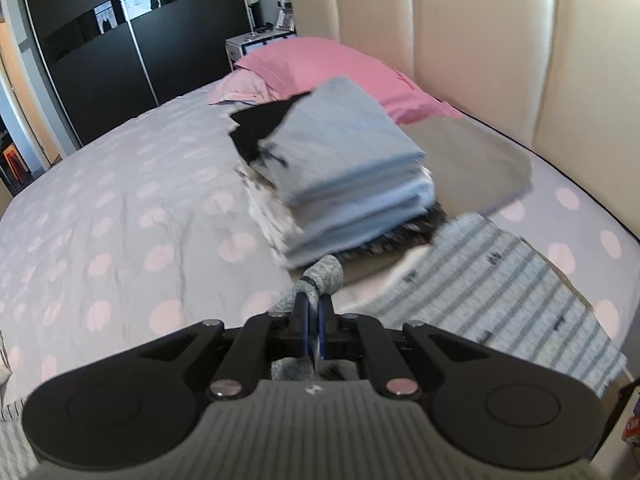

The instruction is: Fold clothes

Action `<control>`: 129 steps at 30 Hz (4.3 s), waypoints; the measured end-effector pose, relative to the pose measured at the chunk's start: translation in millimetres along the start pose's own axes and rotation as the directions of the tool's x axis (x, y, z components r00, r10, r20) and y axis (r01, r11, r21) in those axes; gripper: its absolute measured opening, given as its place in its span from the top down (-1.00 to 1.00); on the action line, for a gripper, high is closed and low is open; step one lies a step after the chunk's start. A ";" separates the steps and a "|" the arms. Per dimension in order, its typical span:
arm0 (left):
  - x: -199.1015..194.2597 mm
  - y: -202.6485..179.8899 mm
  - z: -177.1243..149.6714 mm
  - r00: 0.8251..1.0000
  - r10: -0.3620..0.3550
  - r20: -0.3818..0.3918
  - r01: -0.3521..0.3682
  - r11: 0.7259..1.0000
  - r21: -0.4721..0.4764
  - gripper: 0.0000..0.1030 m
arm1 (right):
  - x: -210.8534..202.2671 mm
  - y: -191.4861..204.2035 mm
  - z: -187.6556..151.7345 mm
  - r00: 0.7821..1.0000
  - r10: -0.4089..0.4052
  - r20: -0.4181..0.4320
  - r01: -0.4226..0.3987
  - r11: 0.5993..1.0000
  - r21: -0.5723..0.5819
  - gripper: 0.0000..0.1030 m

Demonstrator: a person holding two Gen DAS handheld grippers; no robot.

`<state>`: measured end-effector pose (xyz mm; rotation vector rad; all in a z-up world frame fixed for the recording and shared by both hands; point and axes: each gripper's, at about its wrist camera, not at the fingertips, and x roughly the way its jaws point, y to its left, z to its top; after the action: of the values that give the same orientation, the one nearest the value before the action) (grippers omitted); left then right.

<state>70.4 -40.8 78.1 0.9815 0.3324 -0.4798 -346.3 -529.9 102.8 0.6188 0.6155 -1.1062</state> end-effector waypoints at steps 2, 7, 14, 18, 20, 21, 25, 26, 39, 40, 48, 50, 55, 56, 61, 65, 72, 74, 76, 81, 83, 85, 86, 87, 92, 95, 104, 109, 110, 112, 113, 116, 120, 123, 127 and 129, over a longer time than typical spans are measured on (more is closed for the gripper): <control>-5.9 -16.0 -17.5 0.998 -0.058 -0.022 0.059 0.996 0.070 0.99 | -5.6 -17.3 -10.9 1.000 -0.020 -0.014 0.020 1.000 -0.002 0.90; -16.1 -50.7 -50.1 0.979 -0.184 -0.084 0.199 0.947 0.254 0.99 | -2.8 -57.3 -49.1 0.984 -0.085 -0.158 0.085 0.996 -0.004 0.90; -18.6 -98.5 -94.1 0.932 -0.288 -0.219 0.359 0.811 0.463 0.99 | 15.1 -75.8 -101.6 0.940 -0.188 -0.285 0.165 0.981 -0.103 0.89; -10.6 -113.7 -113.3 0.902 -0.326 -0.281 0.428 0.753 0.499 0.90 | 24.7 -71.1 -114.3 0.928 -0.206 -0.312 0.163 0.974 -0.157 0.87; -8.6 -114.5 -116.3 0.883 -0.357 -0.306 0.466 0.741 0.482 0.77 | 25.3 -69.2 -113.7 0.927 -0.200 -0.318 0.153 0.974 -0.165 0.81; -9.0 -112.6 -116.6 0.872 -0.377 -0.312 0.487 0.737 0.468 0.63 | 22.6 -67.6 -112.8 0.930 -0.200 -0.307 0.152 0.973 -0.174 0.67; -17.0 -92.3 -106.9 0.824 -0.487 -0.289 0.565 0.735 0.375 0.22 | 8.2 -63.3 -106.8 0.941 -0.231 -0.247 0.171 0.955 -0.241 0.35; -18.9 -84.6 -101.1 0.809 -0.521 -0.273 0.588 0.734 0.342 0.17 | 4.1 -63.0 -104.0 0.944 -0.235 -0.232 0.175 0.952 -0.251 0.35; 34.1 -39.6 10.8 0.786 -0.618 -0.008 0.617 0.786 -0.046 0.13 | -4.8 23.4 -77.0 0.990 0.025 -0.142 -0.059 0.969 -0.240 0.33; 42.2 -40.3 17.6 0.795 -0.607 0.004 0.606 0.793 -0.062 0.11 | 3.8 34.2 -77.6 0.988 0.037 -0.149 -0.074 0.967 -0.245 0.33; 123.7 -56.1 53.8 0.836 -0.548 -0.004 0.536 0.820 -0.201 -0.05 | 89.7 107.8 -90.5 0.958 0.104 -0.266 -0.166 0.961 -0.222 0.21; 142.9 -61.5 57.1 0.843 -0.538 -0.022 0.522 0.826 -0.213 -0.05 | 109.1 119.1 -93.8 0.953 0.109 -0.283 -0.173 0.962 -0.213 0.19; 184.3 -85.2 64.4 0.829 -0.557 -0.061 0.534 0.818 -0.213 -0.05 | 150.0 135.2 -93.1 0.937 0.134 -0.322 -0.193 0.969 -0.157 0.16; 191.4 -91.6 65.5 0.822 -0.565 -0.070 0.541 0.814 -0.208 -0.05 | 156.9 136.7 -91.5 0.932 0.151 -0.330 -0.205 0.969 -0.137 0.15; 219.7 -124.2 64.1 0.817 -0.558 -0.144 0.538 0.828 -0.157 -0.05 | 187.7 144.0 -87.4 0.908 0.218 -0.357 -0.248 0.968 -0.040 -0.03; 228.3 -130.6 64.8 0.817 -0.552 -0.168 0.527 0.832 -0.175 0.08 | 206.4 151.2 -91.7 0.901 0.219 -0.375 -0.242 0.970 -0.014 -0.14; 215.3 -142.4 70.7 0.807 -0.560 -0.186 0.542 0.828 -0.143 0.96 | 222.4 170.1 -103.5 0.868 0.237 -0.435 -0.259 0.966 0.010 0.58; 209.8 -136.2 73.9 0.817 -0.549 -0.174 0.526 0.834 -0.166 0.97 | 213.5 180.0 -101.9 0.895 0.210 -0.394 -0.246 0.968 -0.042 0.89; 201.7 -121.5 77.6 0.834 -0.533 -0.141 0.502 0.840 -0.208 0.98 | 198.9 184.3 -94.9 0.915 0.228 -0.333 -0.256 0.966 -0.043 0.90; 174.3 -70.6 82.5 0.890 -0.453 -0.040 0.413 0.843 -0.345 0.99 | 144.8 189.6 -73.4 0.892 0.413 -0.185 -0.418 0.908 0.010 0.90; 160.4 -50.8 81.8 0.918 -0.398 -0.008 0.365 0.850 -0.380 0.99 | 121.0 194.1 -67.9 0.864 0.488 -0.128 -0.490 0.872 0.017 0.90; 146.5 -29.9 78.8 0.944 -0.329 0.013 0.305 0.858 -0.412 0.99 | 93.8 199.4 -64.3 0.820 0.568 -0.072 -0.569 0.822 -0.001 0.90; 140.6 -19.3 76.2 0.954 -0.299 0.018 0.278 0.862 -0.425 0.99 | 80.2 202.4 -64.2 0.791 0.609 -0.052 -0.611 0.791 -0.023 0.90; 137.7 -10.5 72.8 0.960 -0.281 0.014 0.258 0.860 -0.440 0.99 | 66.5 205.8 -65.5 0.762 0.646 -0.040 -0.648 0.760 -0.052 0.90; 134.8 18.7 46.5 0.967 -0.250 -0.039 0.194 0.834 -0.517 0.99 | 11.8 232.4 -95.6 0.622 0.775 -0.109 -0.774 0.589 -0.230 0.90; 127.6 23.8 31.7 0.965 -0.256 -0.059 0.187 0.829 -0.527 0.99 | -1.4 258.5 -131.1 0.611 0.765 -0.205 -0.782 0.541 -0.309 0.90; 110.9 7.8 -3.6 0.956 -0.266 -0.125 0.187 0.879 -0.439 0.99 | 22.8 314.9 -238.1 0.618 0.601 -0.507 -0.786 0.442 -0.433 0.90; 109.9 4.1 -19.0 0.952 -0.267 -0.152 0.185 0.892 -0.413 0.99 | 29.5 301.0 -256.0 0.607 0.549 -0.574 -0.795 0.421 -0.437 0.77; 109.7 3.9 -20.6 0.954 -0.256 -0.158 0.173 0.897 -0.407 1.00 | 29.4 297.7 -253.2 0.598 0.553 -0.580 -0.801 0.420 -0.427 0.67; 112.9 5.1 -23.4 0.954 -0.245 -0.173 0.158 0.900 -0.405 1.00 | 27.6 290.5 -238.3 0.583 0.592 -0.557 -0.812 0.427 -0.397 0.46; 114.9 5.9 -24.8 0.953 -0.243 -0.180 0.152 0.901 -0.406 1.00 | 25.8 285.1 -228.0 0.582 0.615 -0.532 -0.814 0.436 -0.385 0.43; 121.2 6.1 -26.6 0.950 -0.252 -0.187 0.156 0.896 -0.416 1.00 | 25.5 271.9 -196.7 0.628 0.643 -0.437 -0.778 0.512 -0.364 0.37; 122.1 4.6 -19.9 0.942 -0.313 -0.120 0.240 0.880 -0.410 1.00 | 59.3 275.2 -164.5 0.712 0.588 -0.383 -0.698 0.650 -0.300 0.30; 126.2 4.6 -12.3 0.926 -0.368 -0.087 0.300 0.854 -0.425 0.75 | 85.8 286.4 -152.9 0.761 0.521 -0.386 -0.632 0.729 -0.263 0.19; 139.6 10.4 -1.8 0.911 -0.412 -0.025 0.351 0.806 -0.477 0.32 | 113.0 306.7 -146.2 0.793 0.462 -0.397 -0.580 0.772 -0.260 0.16; 146.3 13.8 6.1 0.910 -0.415 0.001 0.360 0.787 -0.500 0.11 | 123.7 316.9 -145.3 0.797 0.445 -0.408 -0.571 0.776 -0.268 0.11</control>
<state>202.0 -74.1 21.4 0.4318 0.7297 -0.6767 -30.4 -399.2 -38.7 0.5835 0.8557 -0.3416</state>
